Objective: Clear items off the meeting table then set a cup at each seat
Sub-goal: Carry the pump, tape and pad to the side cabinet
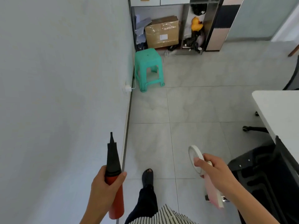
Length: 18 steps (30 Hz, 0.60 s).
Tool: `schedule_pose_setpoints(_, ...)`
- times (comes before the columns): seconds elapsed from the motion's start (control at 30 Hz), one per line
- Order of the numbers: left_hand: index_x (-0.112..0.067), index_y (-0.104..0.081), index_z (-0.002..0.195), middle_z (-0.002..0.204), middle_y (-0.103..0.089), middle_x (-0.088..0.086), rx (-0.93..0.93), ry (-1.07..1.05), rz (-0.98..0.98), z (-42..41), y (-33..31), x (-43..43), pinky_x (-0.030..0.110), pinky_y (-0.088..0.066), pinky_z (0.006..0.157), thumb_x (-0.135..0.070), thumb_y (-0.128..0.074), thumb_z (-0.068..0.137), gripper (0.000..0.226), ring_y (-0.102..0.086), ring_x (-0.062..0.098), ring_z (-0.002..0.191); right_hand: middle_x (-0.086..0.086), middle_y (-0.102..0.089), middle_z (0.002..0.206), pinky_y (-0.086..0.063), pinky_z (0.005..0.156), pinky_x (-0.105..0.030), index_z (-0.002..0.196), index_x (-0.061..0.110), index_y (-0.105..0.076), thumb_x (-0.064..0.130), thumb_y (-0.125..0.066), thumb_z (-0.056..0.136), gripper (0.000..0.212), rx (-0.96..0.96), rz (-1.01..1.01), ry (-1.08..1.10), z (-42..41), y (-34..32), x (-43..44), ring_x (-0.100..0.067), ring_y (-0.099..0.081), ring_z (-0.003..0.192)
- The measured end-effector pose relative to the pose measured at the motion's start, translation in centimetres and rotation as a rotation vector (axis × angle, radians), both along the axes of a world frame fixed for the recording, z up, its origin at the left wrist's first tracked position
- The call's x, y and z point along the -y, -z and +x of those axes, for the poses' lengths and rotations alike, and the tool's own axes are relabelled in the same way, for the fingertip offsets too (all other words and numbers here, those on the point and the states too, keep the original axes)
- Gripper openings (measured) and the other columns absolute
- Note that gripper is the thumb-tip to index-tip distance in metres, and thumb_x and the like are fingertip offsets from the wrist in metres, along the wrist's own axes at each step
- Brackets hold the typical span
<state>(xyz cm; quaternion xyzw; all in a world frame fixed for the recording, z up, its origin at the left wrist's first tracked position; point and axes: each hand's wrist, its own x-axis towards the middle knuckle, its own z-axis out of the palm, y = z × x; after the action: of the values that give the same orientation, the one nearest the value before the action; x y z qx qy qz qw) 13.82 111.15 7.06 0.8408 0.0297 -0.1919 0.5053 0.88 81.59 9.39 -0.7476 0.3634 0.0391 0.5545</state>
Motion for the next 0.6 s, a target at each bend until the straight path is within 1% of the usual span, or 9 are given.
schedule_pose_setpoints(0.1,-0.034,-0.054,0.088,0.086,-0.066,-0.003,0.022,0.025,-0.012,8.2,-0.9,4.7,0.023,-0.046,0.06,-0.027,-0.076,0.079,0.026,-0.065,0.018,0.077,-0.016,-0.056,0.073,-0.045,0.062,-0.032,0.083,-0.005,-0.059,0.03,-0.063,0.091,0.036,-0.038,0.021,0.087,5.6,-0.4,3.5,-0.021,-0.052,0.064)
schedule_pose_setpoints(0.17,-0.033,-0.054,0.092,0.087,-0.066,-0.002,0.03,0.063,-0.025,13.7,-2.0,8.2,0.027,-0.048,0.063,-0.029,-0.076,0.079,0.025,-0.066,0.02,0.079,-0.01,-0.053,0.066,-0.046,0.062,-0.035,0.079,-0.005,-0.058,0.03,-0.065,0.089,0.037,-0.02,0.033,0.138,9.1,-1.4,5.9,-0.018,-0.051,0.059)
schedule_pose_setpoints(0.23,-0.029,-0.055,0.098,0.09,-0.066,-0.003,0.039,0.133,-0.008,18.5,-2.7,11.9,0.029,-0.048,0.066,-0.03,-0.075,0.08,0.027,-0.065,0.019,0.081,-0.003,-0.049,0.062,-0.047,0.063,-0.037,0.077,-0.006,-0.055,0.03,-0.065,0.089,0.039,0.002,0.024,0.181,12.2,-2.1,8.4,-0.016,-0.049,0.057)
schedule_pose_setpoints(0.3,-0.027,-0.055,0.101,0.091,-0.065,-0.005,0.051,0.201,-0.003,22.9,-3.3,15.7,0.024,-0.047,0.064,-0.03,-0.074,0.081,0.028,-0.064,0.014,0.08,-0.002,-0.048,0.061,-0.048,0.064,-0.037,0.076,-0.006,-0.055,0.029,-0.064,0.09,0.039,0.024,0.027,0.228,14.7,-2.3,11.1,-0.016,-0.048,0.058)
schedule_pose_setpoints(0.37,-0.027,-0.057,0.1,0.089,-0.066,-0.006,0.072,0.248,-0.005,26.9,-3.8,19.5,0.019,-0.046,0.06,-0.03,-0.075,0.08,0.027,-0.064,0.013,0.079,0.0,-0.048,0.059,-0.048,0.064,-0.037,0.075,-0.006,-0.056,0.027,-0.065,0.09,0.037,0.028,0.03,0.273,17.2,-2.2,14.0,-0.013,-0.048,0.056)
schedule_pose_setpoints(0.47,-0.022,-0.058,0.103,0.089,-0.066,-0.003,0.076,0.267,0.003,32.2,-3.4,25.1,0.019,-0.046,0.06,-0.029,-0.075,0.08,0.03,-0.064,0.015,0.079,0.003,-0.045,0.053,-0.043,0.058,-0.03,0.07,-0.006,-0.056,0.019,-0.065,0.089,0.033,0.016,0.038,0.315,20.9,-1.1,19.1,-0.009,-0.046,0.048)
schedule_pose_setpoints(0.5,-0.02,-0.058,0.104,0.089,-0.066,-0.001,0.07,0.261,0.006,33.8,-3.2,27.1,0.02,-0.046,0.06,-0.028,-0.075,0.081,0.03,-0.064,0.016,0.079,0.001,-0.047,0.054,-0.043,0.057,-0.029,0.07,-0.006,-0.057,0.017,-0.065,0.089,0.031,0.021,0.035,0.326,22.4,-0.6,21.1,-0.01,-0.047,0.049)
schedule_pose_setpoints(0.53,-0.019,-0.058,0.104,0.089,-0.066,0.0,0.06,0.257,0.011,35.2,-3.1,29.1,0.021,-0.047,0.06,-0.028,-0.075,0.081,0.03,-0.064,0.017,0.079,-0.002,-0.05,0.057,-0.044,0.058,-0.03,0.071,-0.007,-0.059,0.016,-0.065,0.089,0.03,0.035,0.042,0.342,23.9,-0.3,23.2,-0.012,-0.048,0.051)
schedule_pose_setpoints(0.6,-0.018,-0.058,0.102,0.089,-0.066,0.003,0.031,0.256,0.023,37.9,-2.7,33.0,0.025,-0.048,0.061,-0.026,-0.075,0.081,0.029,-0.064,0.021,0.079,-0.007,-0.052,0.062,-0.043,0.058,-0.031,0.073,-0.008,-0.059,0.018,-0.065,0.089,0.031,0.05,0.059,0.362,27.2,0.2,27.8,-0.014,-0.049,0.054)
